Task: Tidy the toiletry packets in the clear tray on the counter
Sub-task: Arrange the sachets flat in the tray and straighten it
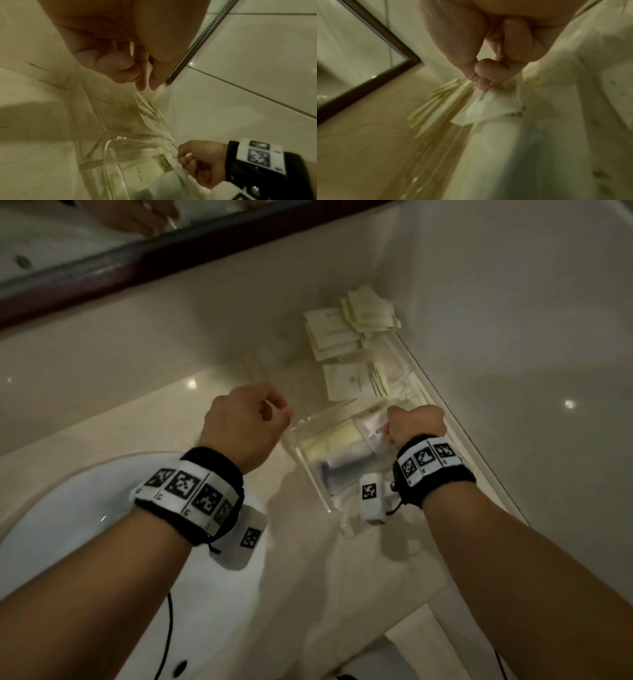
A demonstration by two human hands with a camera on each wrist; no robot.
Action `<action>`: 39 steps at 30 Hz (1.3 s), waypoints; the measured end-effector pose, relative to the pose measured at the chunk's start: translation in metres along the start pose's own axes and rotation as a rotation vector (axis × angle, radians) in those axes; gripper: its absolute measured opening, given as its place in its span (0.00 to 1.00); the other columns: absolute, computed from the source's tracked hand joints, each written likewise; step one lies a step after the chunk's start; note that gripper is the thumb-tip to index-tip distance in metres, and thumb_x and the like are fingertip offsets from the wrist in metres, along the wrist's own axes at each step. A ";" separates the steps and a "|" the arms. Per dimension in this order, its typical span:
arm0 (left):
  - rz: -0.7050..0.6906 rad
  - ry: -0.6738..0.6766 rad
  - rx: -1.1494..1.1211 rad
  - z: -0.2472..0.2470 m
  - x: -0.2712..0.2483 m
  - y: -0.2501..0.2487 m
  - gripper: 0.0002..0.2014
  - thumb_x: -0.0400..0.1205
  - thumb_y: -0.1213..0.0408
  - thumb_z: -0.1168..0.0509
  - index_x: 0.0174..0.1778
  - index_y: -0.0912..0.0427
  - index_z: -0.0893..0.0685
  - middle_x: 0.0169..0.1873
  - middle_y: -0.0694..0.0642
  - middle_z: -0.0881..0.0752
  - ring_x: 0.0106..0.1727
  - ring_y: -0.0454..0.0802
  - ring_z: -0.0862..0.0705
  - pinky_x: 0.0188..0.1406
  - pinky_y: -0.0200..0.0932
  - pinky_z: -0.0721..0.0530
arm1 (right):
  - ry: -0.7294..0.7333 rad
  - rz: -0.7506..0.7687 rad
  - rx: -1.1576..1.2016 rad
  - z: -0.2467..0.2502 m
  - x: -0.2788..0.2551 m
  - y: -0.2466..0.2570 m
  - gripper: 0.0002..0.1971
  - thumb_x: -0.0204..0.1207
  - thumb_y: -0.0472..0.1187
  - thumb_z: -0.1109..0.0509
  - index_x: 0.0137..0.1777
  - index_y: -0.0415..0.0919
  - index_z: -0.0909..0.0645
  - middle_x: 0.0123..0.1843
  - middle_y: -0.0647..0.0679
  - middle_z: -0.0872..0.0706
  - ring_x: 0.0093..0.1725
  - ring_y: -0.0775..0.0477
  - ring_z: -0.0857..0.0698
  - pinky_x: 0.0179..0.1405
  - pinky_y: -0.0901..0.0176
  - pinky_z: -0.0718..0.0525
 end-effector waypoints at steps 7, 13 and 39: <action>0.024 -0.002 0.014 -0.011 0.029 -0.025 0.05 0.80 0.52 0.31 0.43 0.47 0.12 0.28 0.45 0.16 0.38 0.47 0.17 0.43 0.44 0.18 | -0.005 -0.019 -0.011 -0.007 0.031 -0.003 0.19 0.63 0.50 0.30 0.46 0.35 0.12 0.43 0.39 0.08 0.42 0.37 0.09 0.44 0.49 0.09; 0.011 0.022 -0.025 -0.038 0.065 -0.051 0.05 0.81 0.51 0.33 0.45 0.45 0.14 0.34 0.44 0.16 0.42 0.47 0.17 0.39 0.40 0.25 | 0.013 0.057 -0.050 0.001 0.035 0.011 0.10 0.67 0.42 0.29 0.32 0.33 0.18 0.33 0.39 0.14 0.37 0.36 0.13 0.34 0.56 0.18; 0.100 -0.059 0.114 -0.052 0.150 -0.065 0.05 0.82 0.53 0.32 0.46 0.41 0.10 0.54 0.47 0.12 0.51 0.54 0.14 0.44 0.42 0.23 | 0.079 0.655 -0.242 -0.029 0.074 0.185 0.09 0.72 0.51 0.23 0.50 0.52 0.10 0.52 0.51 0.08 0.50 0.48 0.10 0.51 0.60 0.13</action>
Point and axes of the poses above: each hand's wrist, its own x-axis towards the middle knuckle, its own z-axis out of the back of the hand, y = z × x, the point moved 9 cm from there along x, towards the middle knuckle
